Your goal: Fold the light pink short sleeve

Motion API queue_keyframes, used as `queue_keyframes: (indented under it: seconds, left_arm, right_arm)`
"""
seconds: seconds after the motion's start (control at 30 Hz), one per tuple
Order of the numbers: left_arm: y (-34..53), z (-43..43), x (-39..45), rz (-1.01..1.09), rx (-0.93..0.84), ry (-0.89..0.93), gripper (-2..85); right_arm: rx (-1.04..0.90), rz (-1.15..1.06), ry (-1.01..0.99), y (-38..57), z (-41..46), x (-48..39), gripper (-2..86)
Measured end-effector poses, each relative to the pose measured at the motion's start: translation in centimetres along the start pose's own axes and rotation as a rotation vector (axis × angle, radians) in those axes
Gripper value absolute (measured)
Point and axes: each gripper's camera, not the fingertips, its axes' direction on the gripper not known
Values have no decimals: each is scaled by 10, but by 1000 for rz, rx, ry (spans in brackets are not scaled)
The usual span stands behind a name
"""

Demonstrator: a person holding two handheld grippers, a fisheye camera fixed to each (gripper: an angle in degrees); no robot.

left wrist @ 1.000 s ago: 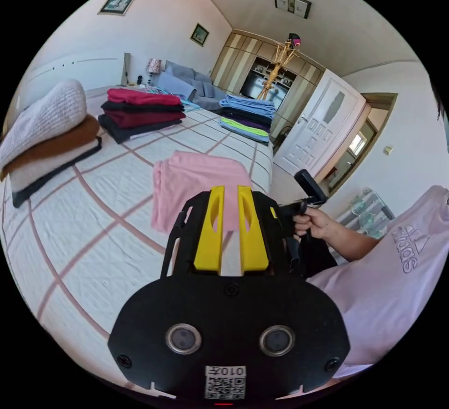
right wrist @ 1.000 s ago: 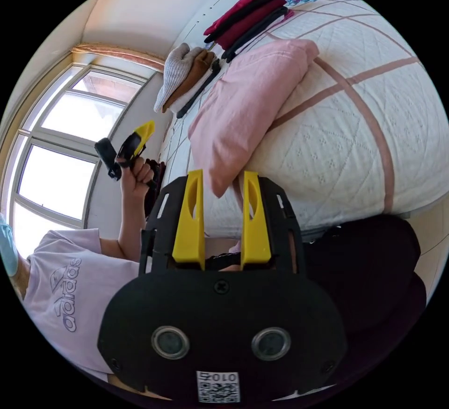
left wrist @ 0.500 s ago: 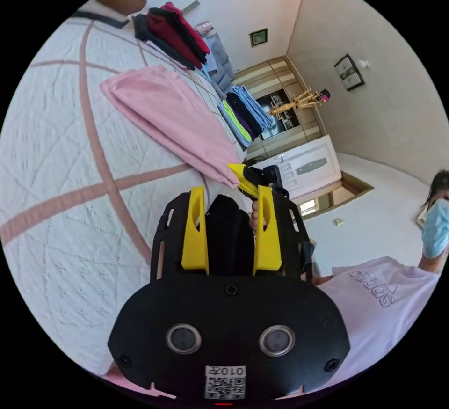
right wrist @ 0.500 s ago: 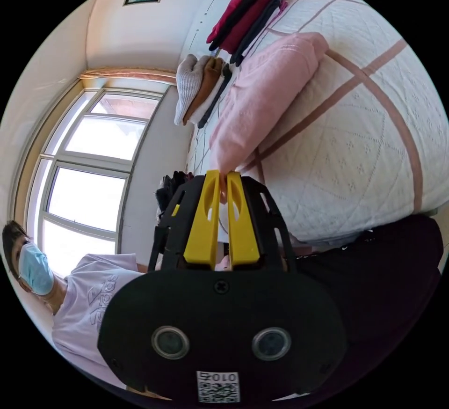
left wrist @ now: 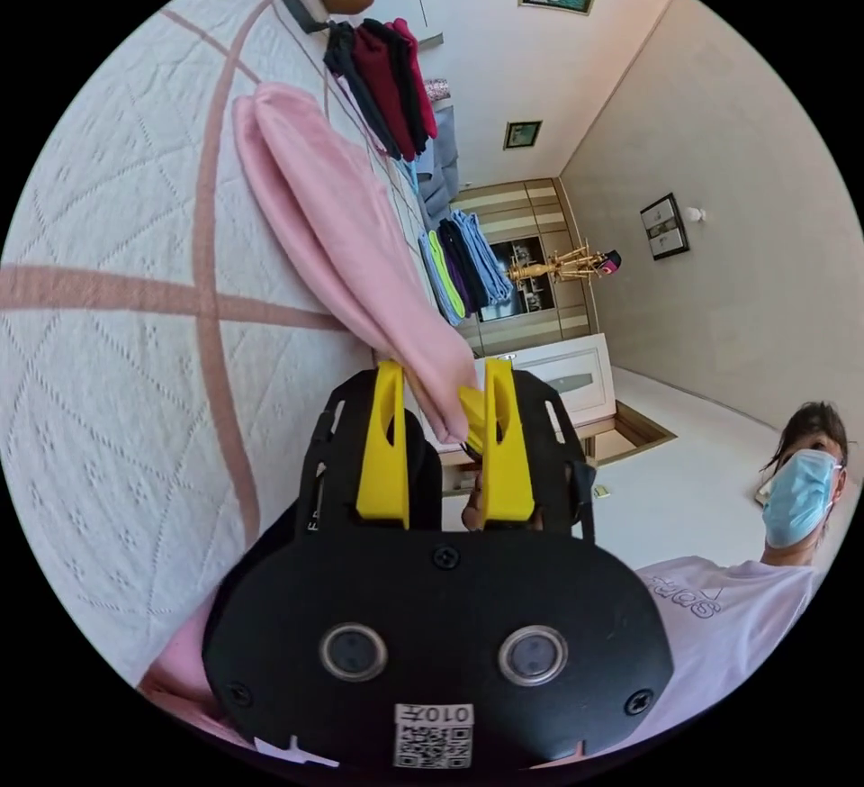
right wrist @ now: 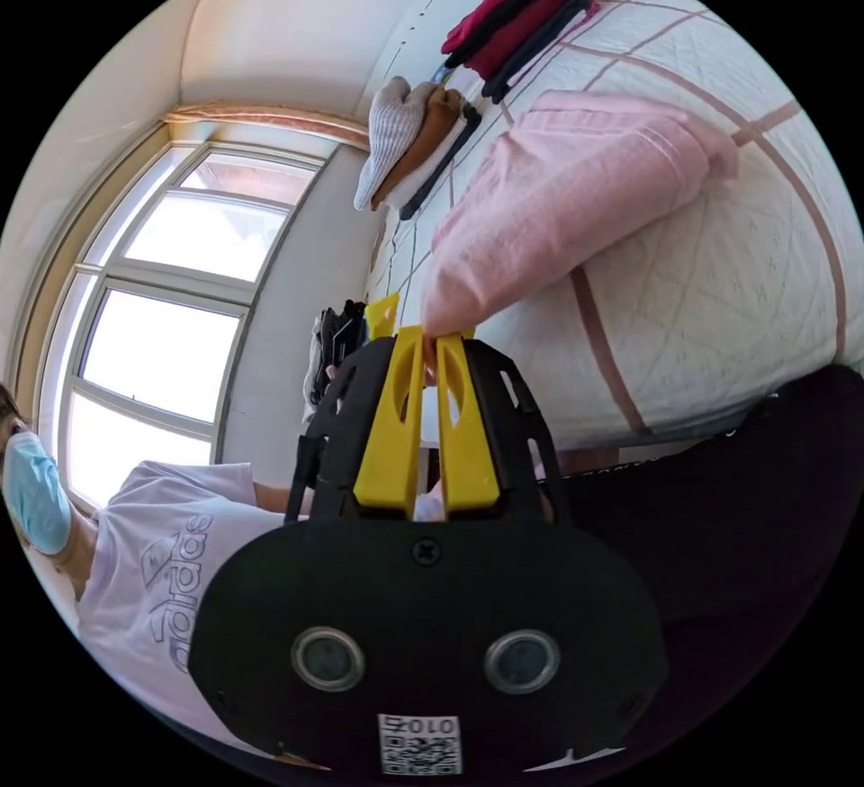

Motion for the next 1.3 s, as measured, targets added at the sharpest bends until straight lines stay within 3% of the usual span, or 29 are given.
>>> queue_keyframes:
  seconds: [0.17, 0.47, 0.83, 1.07, 1.3]
  left_arm:
    - [-12, -14, 7, 57, -40, -56, 58]
    - [-36, -38, 26, 81, -29, -6, 39]
    - [-48, -62, 8, 39, -45, 16, 49]
    - [-55, -52, -7, 52, -154, -100, 81]
    - [-59, -50, -15, 49, -102, -146, 59]
  right_arm:
    - [-76, -62, -33, 10, -7, 17, 84]
    - [235, 204, -293, 2, -85, 123, 150]
    - [82, 235, -391, -70, -60, 161, 126]
    - [-35, 211, -284, -88, -61, 159, 69]
    - [-51, 169, -227, -99, -70, 149, 63]
